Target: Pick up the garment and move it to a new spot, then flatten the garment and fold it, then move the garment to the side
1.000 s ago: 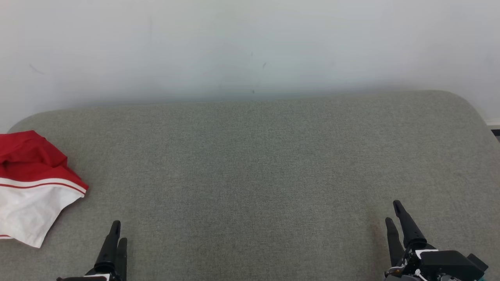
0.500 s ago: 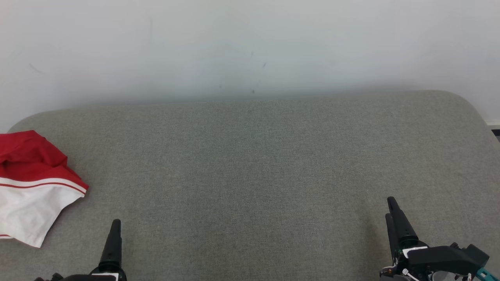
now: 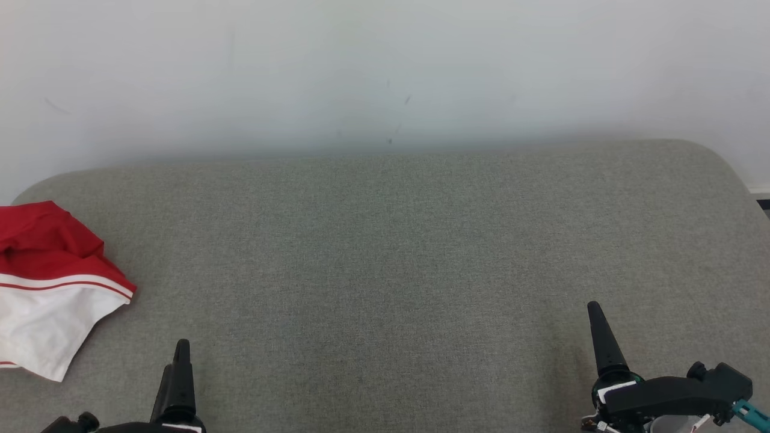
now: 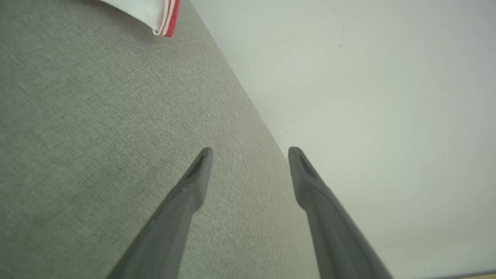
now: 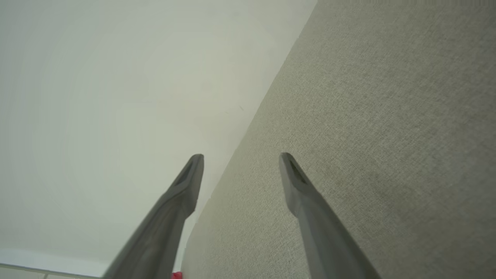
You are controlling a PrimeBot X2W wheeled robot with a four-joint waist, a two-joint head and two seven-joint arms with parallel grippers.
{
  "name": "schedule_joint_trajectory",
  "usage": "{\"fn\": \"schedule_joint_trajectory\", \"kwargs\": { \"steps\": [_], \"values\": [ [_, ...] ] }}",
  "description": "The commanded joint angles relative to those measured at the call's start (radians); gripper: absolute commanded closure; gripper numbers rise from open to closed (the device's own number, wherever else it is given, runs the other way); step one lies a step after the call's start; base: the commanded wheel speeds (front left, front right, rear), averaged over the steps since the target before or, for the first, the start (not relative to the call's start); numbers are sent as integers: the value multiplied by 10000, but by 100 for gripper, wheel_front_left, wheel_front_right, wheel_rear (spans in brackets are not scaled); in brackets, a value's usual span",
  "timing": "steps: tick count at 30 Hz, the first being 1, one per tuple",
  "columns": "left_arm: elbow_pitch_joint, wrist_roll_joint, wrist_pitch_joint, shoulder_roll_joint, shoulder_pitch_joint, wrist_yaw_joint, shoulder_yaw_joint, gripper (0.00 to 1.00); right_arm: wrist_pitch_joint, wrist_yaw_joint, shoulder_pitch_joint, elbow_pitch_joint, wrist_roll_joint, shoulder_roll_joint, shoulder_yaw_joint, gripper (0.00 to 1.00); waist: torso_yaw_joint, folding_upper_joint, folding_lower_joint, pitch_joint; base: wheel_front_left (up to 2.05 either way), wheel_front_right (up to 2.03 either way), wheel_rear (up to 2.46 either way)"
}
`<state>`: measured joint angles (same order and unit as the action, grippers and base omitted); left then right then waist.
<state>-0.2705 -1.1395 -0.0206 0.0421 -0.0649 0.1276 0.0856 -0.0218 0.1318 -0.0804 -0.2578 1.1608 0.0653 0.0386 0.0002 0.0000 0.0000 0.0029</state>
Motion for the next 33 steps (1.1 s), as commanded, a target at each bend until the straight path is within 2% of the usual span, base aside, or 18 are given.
{"fn": "schedule_joint_trajectory", "kwargs": {
  "steps": [1,15,33],
  "values": [
    [190,501,-106,61,-46,20,-27,0,-106,-5,-64,137,-440,72,-59,0,-3,0,0,1,0,0,0],
    [232,3227,-601,68,101,-23,-60,0,-601,-8,-2,39,-2869,-5,-95,0,-37,0,0,6,0,0,0],
    [117,5462,-1149,80,200,-203,-253,0,-1141,-11,57,-112,-5148,-8,-312,0,-71,0,0,30,0,0,0]
  ]
}}
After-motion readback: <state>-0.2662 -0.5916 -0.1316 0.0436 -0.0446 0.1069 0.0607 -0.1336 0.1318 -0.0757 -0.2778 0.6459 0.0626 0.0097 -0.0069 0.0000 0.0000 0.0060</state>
